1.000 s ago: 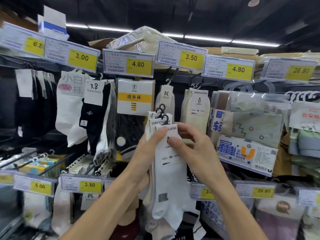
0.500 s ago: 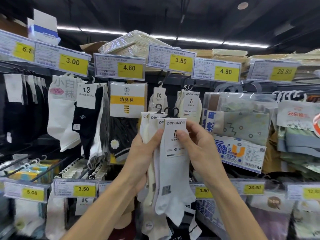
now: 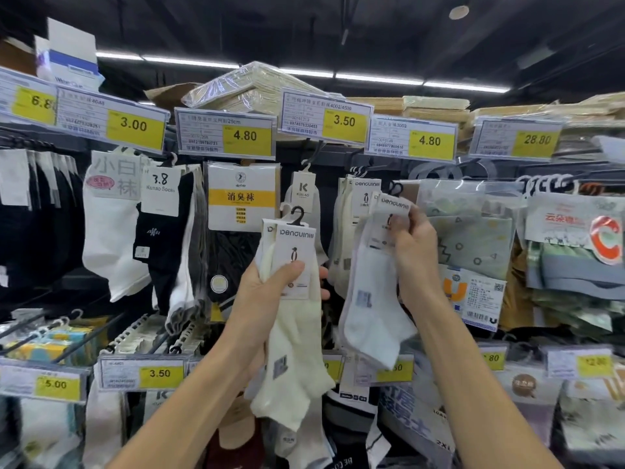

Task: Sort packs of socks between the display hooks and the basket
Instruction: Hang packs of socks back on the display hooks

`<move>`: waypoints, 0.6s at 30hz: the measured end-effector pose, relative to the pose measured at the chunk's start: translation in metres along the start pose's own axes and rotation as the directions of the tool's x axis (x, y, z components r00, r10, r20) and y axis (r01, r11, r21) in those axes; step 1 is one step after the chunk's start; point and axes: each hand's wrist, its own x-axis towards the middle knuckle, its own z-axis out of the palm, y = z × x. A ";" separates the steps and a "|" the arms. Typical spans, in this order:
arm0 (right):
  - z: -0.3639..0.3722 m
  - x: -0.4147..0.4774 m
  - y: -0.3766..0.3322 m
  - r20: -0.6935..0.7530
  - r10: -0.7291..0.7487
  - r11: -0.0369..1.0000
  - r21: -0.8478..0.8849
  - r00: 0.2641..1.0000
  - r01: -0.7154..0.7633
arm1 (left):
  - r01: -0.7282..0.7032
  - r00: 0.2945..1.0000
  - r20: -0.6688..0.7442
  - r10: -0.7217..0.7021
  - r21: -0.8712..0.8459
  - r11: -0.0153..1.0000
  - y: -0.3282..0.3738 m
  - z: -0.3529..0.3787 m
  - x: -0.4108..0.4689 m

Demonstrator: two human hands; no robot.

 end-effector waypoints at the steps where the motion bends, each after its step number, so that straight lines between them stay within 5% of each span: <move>1: 0.002 0.008 0.003 -0.001 -0.003 1.000 -0.024 1.000 0.003 | 0.009 1.000 0.013 -0.009 -0.002 1.000 -0.001 0.000 0.000; 8: 0.016 0.052 0.013 0.020 -0.135 0.952 -0.275 0.991 0.135 | 0.064 0.997 0.040 -0.064 0.013 0.998 -0.007 0.003 -0.005; 18: 0.027 0.067 0.022 0.181 -0.074 0.924 -0.356 0.981 0.136 | 0.035 0.998 0.047 -0.041 0.131 0.991 -0.012 0.002 -0.005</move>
